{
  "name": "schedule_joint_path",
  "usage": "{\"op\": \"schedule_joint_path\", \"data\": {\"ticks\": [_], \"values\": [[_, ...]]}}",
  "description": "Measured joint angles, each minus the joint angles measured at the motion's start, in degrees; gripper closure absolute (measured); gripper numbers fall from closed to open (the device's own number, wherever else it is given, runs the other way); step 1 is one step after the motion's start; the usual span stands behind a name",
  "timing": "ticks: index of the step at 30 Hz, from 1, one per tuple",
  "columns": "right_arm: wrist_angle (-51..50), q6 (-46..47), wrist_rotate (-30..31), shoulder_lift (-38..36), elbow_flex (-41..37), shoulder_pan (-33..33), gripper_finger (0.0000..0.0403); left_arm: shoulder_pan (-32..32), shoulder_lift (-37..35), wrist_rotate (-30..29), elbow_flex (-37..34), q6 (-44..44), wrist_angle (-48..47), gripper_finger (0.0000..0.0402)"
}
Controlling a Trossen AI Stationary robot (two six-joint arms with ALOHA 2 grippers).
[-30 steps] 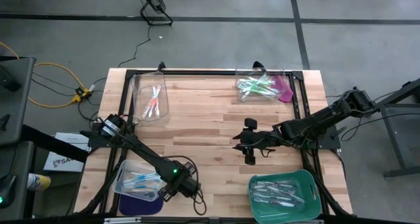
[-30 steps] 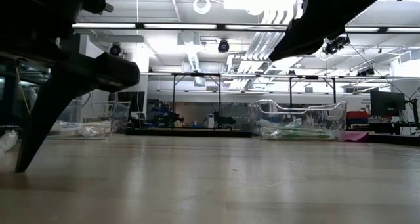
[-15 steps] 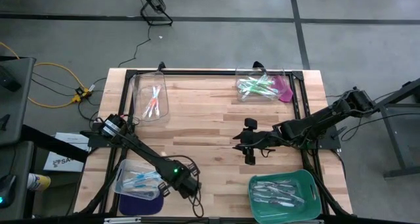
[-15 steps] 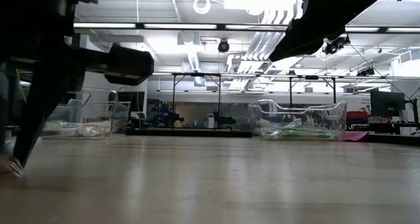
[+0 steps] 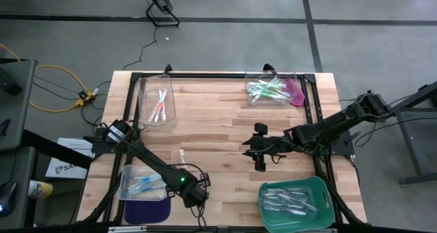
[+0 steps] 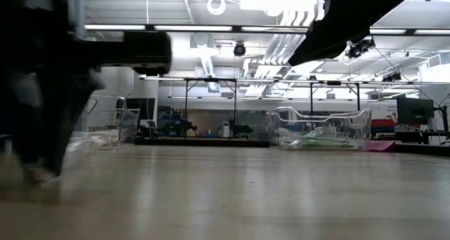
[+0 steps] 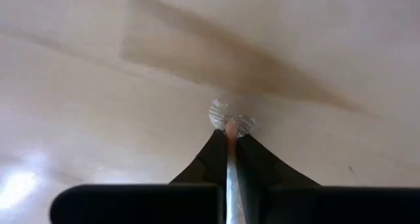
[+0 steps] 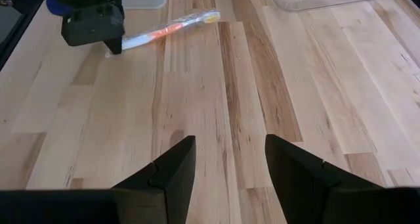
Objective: Pick & Place Toothbrushes
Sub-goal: Put the orange toothbrush into the top left transparent bin
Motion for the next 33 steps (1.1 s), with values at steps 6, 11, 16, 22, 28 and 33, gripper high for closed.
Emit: {"op": "schedule_joint_path", "data": {"ticks": [6, 11, 16, 22, 28, 33], "values": [[-0.02, 0.00, 0.00, 0.00, 0.00, 0.01, 0.0226, 0.10, 0.13, 0.18, 6.94, -2.59, -1.24, 0.0395], [-0.02, 0.00, 0.00, 0.00, 0.00, 0.01, 0.0226, 0.04, 0.05, 0.64, 13.70, -4.00, -5.72, 0.0395], [-0.02, 0.00, 0.00, 0.00, 0.00, -0.01, 0.0226, 0.09, -0.05, -4.93, 19.29, -0.54, -19.63, 0.0395], [-0.06, 0.00, 0.00, 0.00, 0.00, 0.01, 0.0226, 1.39, -0.09, -19.58, 20.31, -4.80, -39.07, 0.0395], [-0.11, 0.00, 0.00, 0.00, 0.00, -0.01, 0.0226, 6.09, -3.96, -21.48, 17.77, -9.17, -41.62, 0.0396], [-0.12, 0.02, -0.12, 0.00, 0.00, 0.00, 0.0226, 11.11, -9.83, -22.73, 12.76, -9.53, -40.55, 0.0396]]}}
